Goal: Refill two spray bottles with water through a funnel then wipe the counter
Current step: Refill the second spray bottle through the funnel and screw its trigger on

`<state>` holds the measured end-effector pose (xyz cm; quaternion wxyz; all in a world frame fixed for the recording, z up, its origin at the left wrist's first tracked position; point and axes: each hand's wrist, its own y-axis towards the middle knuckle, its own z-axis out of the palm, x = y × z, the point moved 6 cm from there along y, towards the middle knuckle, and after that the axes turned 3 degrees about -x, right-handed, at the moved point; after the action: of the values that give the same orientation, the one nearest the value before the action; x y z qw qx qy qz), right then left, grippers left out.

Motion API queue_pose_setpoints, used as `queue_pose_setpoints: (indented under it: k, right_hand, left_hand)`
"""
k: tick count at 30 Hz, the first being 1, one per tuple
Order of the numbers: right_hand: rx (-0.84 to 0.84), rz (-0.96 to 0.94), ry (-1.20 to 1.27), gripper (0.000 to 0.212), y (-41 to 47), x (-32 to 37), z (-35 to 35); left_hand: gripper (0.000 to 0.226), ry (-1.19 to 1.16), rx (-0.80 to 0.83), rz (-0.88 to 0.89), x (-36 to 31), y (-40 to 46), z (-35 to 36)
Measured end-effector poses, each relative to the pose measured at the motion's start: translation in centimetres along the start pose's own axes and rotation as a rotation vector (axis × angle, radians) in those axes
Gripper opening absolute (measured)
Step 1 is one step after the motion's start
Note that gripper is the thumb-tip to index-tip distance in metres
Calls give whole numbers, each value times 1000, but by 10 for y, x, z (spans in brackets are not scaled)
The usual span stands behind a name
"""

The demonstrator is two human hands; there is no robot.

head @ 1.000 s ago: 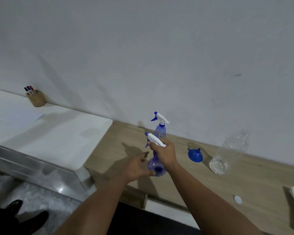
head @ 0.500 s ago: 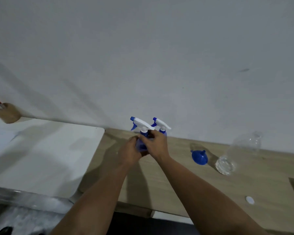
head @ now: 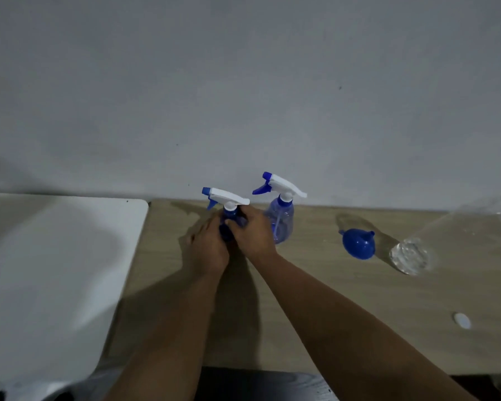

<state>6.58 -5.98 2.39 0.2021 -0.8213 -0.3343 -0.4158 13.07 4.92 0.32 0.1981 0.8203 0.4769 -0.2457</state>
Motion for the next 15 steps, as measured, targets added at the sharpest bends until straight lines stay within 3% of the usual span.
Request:
queue_pose_setpoints:
  k: [7, 12, 15]
  right_hand:
    - [24, 24, -81, 36, -16, 4, -6]
    - [45, 17, -74, 28, -51, 0, -38]
    - [38, 16, -102, 19, -76, -10, -69]
  left_hand:
    - [44, 141, 57, -12, 11, -6, 0]
    - [29, 225, 9, -33, -4, -55, -30]
    - [45, 126, 76, 1, -26, -97, -33]
